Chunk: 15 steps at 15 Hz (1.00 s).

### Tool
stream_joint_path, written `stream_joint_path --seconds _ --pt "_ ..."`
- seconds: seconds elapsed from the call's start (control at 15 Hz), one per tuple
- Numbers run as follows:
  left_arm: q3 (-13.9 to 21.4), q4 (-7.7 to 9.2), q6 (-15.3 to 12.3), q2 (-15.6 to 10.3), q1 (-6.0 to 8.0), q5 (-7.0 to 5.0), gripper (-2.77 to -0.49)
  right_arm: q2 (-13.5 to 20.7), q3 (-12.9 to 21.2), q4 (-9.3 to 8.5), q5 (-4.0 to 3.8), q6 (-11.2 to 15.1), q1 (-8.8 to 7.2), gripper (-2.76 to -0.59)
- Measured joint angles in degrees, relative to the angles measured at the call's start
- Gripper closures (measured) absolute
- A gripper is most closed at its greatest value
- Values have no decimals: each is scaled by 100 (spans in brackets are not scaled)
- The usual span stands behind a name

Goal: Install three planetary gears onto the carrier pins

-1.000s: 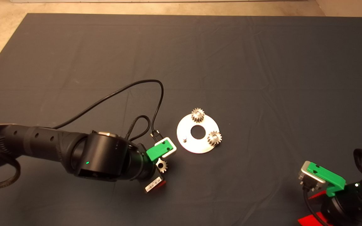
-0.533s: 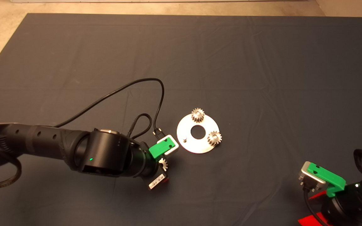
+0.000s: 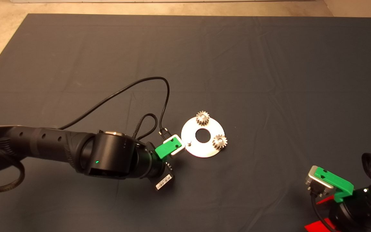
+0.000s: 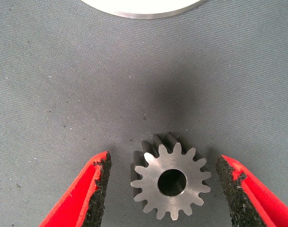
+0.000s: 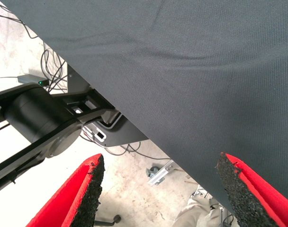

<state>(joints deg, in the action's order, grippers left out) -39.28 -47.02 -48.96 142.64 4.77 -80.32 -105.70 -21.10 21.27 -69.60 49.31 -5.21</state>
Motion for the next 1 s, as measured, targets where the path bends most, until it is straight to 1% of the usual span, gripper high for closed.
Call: stream_joint_path --seconds 0.07,0.13,0.2,0.27,0.33,0.4,0.6,0.67,0.87,0.93,1.0 --pt "1 -2 -1 -21 -13 1 -139 2 0 0 1 0 0 -176" --pt "4 -2 -5 -38 -15 2 -139 1 0 0 15 0 0 -176" --pt "4 -6 -5 -41 -15 1 -139 2 0 0 40 0 0 -176" --pt "4 -6 -7 -39 -15 4 -137 2 0 1 86 0 0 -176" --pt "4 -5 -7 -39 -15 20 -126 1 0 0 111 -2 -2 -176" --pt "4 -6 -9 -37 -15 39 -124 5 0 0 111 -2 -2 -176" --pt "52 -22 -12 -39 -17 43 -123 17 0 0 112 -2 -2 -176" --pt "69 -41 -12 -39 -46 44 -113 17 0 0 114 -2 0 -176" --pt "77 -156 -92 -41 -157 32 -111 17 0 0 119 -4 -2 -176" --pt "94 -217 -128 -39 -172 30 -111 17 0 0 122 -4 -2 -176" --pt "105 -238 -137 -41 -174 28 -111 17 0 0 123 -4 -2 -176"
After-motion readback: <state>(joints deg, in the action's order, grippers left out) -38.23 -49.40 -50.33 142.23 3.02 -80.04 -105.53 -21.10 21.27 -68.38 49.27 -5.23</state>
